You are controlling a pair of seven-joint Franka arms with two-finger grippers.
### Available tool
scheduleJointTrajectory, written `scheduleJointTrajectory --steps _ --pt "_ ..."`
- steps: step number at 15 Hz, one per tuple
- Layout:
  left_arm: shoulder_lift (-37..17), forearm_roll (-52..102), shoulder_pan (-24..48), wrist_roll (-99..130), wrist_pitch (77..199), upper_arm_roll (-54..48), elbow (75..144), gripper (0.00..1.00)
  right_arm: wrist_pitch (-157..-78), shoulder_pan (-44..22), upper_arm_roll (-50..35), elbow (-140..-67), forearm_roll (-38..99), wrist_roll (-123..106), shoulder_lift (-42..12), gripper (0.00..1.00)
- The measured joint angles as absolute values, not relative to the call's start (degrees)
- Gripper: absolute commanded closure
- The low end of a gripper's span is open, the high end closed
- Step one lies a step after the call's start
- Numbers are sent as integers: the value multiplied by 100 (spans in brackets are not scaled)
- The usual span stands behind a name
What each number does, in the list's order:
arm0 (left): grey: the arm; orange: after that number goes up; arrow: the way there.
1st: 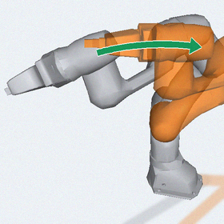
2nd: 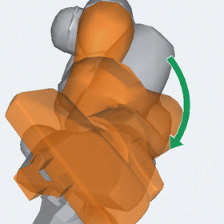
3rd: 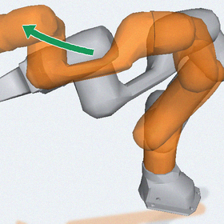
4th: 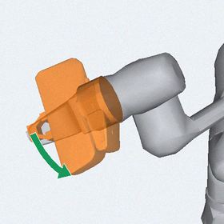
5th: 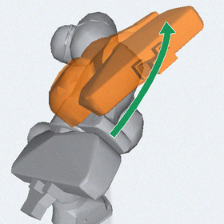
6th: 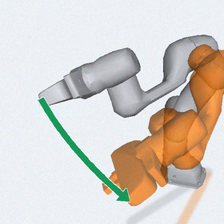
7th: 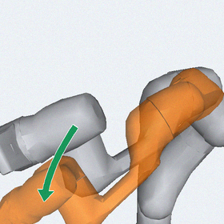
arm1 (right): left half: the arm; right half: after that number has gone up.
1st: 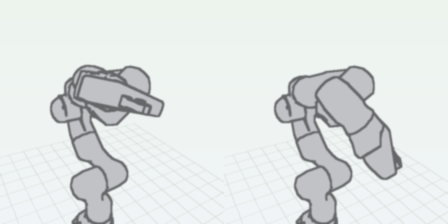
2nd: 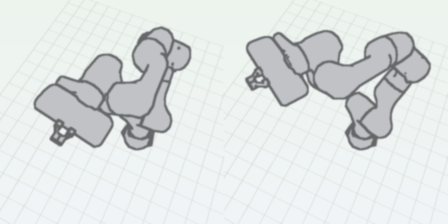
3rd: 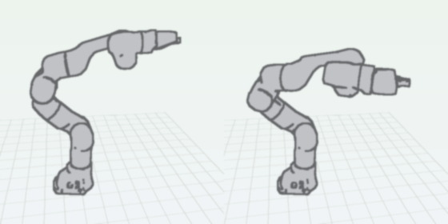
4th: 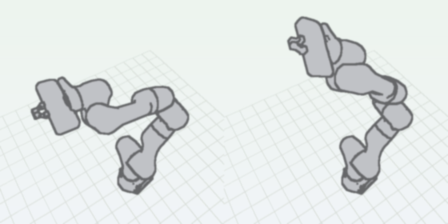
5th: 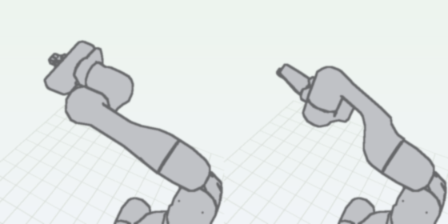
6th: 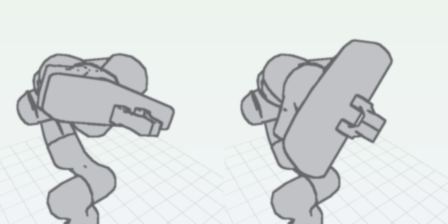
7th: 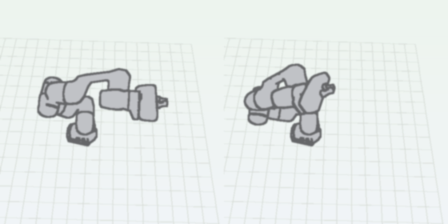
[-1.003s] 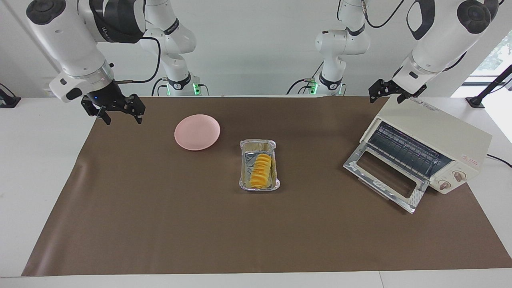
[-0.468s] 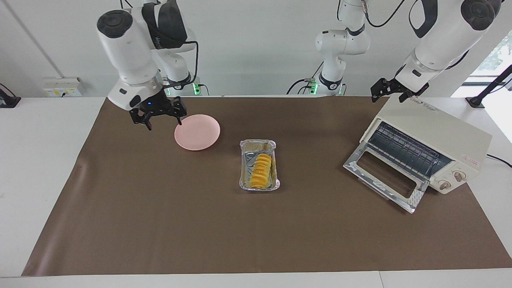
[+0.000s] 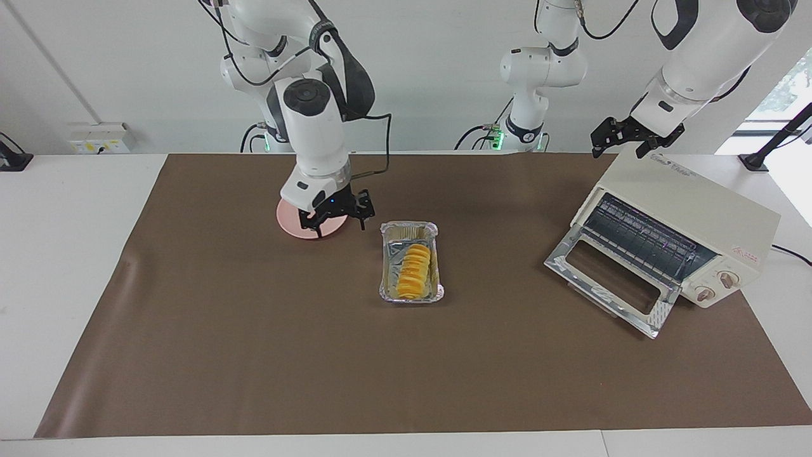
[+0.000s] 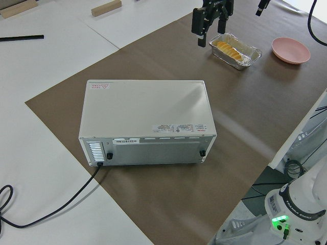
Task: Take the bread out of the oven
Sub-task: 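Reach the right gripper to the foil tray edge and grasp it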
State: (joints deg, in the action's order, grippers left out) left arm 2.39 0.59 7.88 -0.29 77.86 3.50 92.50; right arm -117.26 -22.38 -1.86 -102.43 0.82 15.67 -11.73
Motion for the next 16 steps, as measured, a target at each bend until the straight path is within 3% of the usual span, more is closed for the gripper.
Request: scheduleJointTrajectory --steps 8,12,13,14,16 --pt "239 59 788 -29 7786 350 9250 0 -12299 -2695 -184 -9965 94 2618 -2071 0" --pt "239 59 788 -29 7786 350 9250 0 -12658 -2717 -184 -10108 248 2976 -2274 0" --pt "239 59 788 -29 7786 350 9250 0 -12766 -2717 -184 -10186 377 2998 -2284 8" --pt "239 59 788 -29 7786 350 9250 0 -12845 -2717 -181 -10262 456 3001 -2285 33" --pt "239 59 788 -29 7786 350 9250 0 -12885 -2717 -176 -10354 511 3012 -2284 63"
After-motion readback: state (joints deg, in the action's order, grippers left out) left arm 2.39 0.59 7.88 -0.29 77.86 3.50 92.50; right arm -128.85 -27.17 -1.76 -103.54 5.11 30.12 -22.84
